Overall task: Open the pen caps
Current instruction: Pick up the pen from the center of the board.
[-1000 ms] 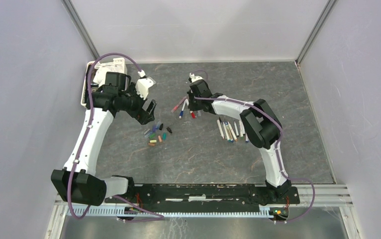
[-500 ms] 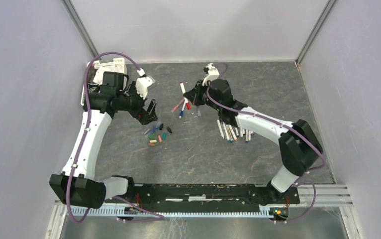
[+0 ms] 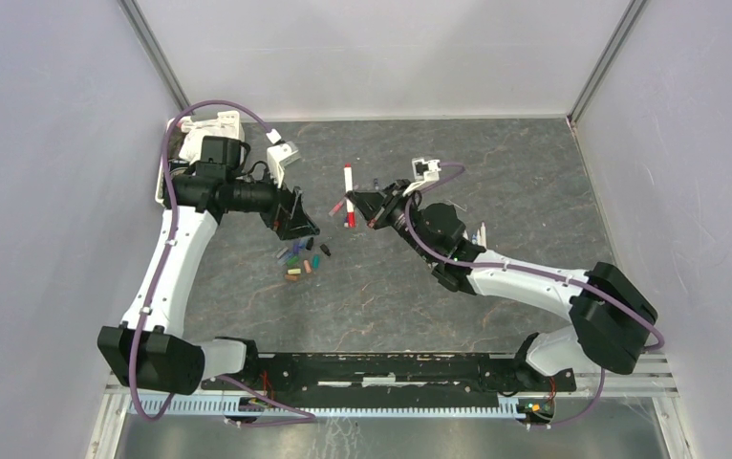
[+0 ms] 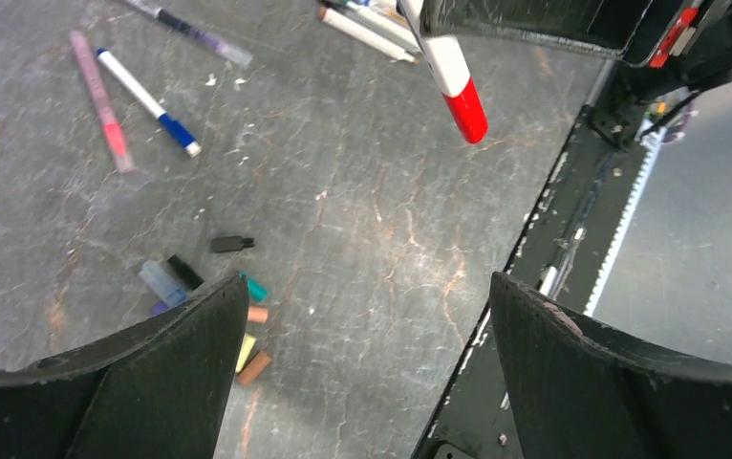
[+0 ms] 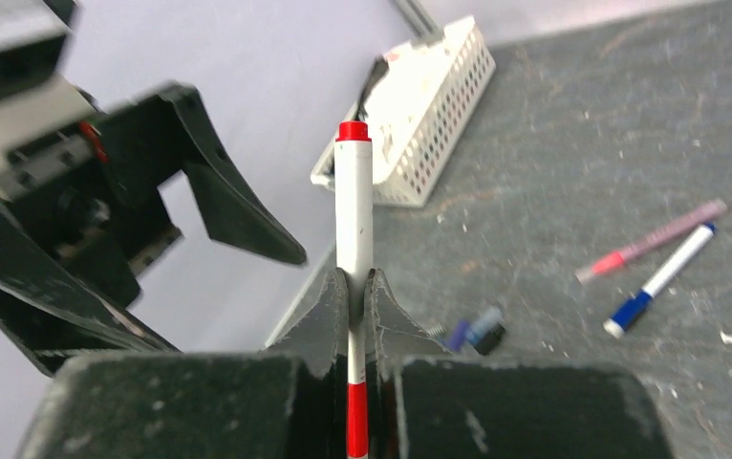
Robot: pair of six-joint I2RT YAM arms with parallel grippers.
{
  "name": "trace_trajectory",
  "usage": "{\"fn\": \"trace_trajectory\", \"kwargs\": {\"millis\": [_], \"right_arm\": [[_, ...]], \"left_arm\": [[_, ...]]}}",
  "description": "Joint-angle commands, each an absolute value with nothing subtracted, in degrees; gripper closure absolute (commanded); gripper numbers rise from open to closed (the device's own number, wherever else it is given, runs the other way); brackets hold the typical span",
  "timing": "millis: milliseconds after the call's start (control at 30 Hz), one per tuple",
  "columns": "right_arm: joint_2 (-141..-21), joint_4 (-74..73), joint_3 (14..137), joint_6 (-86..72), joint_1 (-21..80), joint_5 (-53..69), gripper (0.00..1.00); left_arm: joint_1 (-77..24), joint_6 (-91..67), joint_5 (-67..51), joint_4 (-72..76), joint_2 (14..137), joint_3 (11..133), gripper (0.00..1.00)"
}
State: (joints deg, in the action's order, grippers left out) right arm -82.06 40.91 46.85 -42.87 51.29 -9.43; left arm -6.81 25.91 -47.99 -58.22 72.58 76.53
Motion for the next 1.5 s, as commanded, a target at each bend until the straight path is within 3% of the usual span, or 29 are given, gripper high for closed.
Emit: {"fn": "trace_trajectory", "kwargs": {"millis": [0, 233, 567, 733, 800, 933, 1033, 1267, 1467], "right_arm": [[-79.6, 50.2, 46.3, -46.0, 53.1, -15.6, 1.00], [-82.0, 56.0, 46.5, -51.7, 56.9, -18.6, 1.00], [-84.7, 56.6, 49.9, -51.2, 60.1, -20.3, 1.00], [-85.7, 57.6, 50.6, -51.6, 61.1, -20.6, 1.00], [-86.0, 57.9, 50.8, -51.6, 61.3, -20.7, 1.00], [-85.7, 57.9, 50.1, -50.6, 61.8, -21.5, 1.00], [-84.9, 57.8, 48.9, -49.7, 62.0, -22.2, 1.00], [-81.5, 54.9, 45.6, -47.4, 62.0, -23.1, 0.90], [-75.0, 42.6, 44.8, -42.9, 60.7, -19.0, 0.60]], "left_arm": [[-6.5, 23.8, -55.8, -58.1, 71.4, 76.2, 0.00], [-7.2, 21.5, -63.9, -56.0, 71.7, 74.8, 0.00], [-10.5, 17.7, -64.9, -50.3, 71.8, 73.3, 0.04], [-11.8, 17.4, -65.7, -48.9, 72.2, 71.8, 0.20], [-12.2, 17.5, -65.7, -48.7, 72.3, 71.3, 0.32], [-12.4, 19.6, -63.3, -49.6, 72.0, 71.6, 0.65], [-12.4, 20.7, -60.5, -50.2, 71.8, 71.6, 0.96], [-12.4, 24.4, -48.9, -51.5, 72.0, 71.9, 0.98], [-12.4, 34.2, -34.6, -54.2, 71.8, 71.7, 0.98]]}}
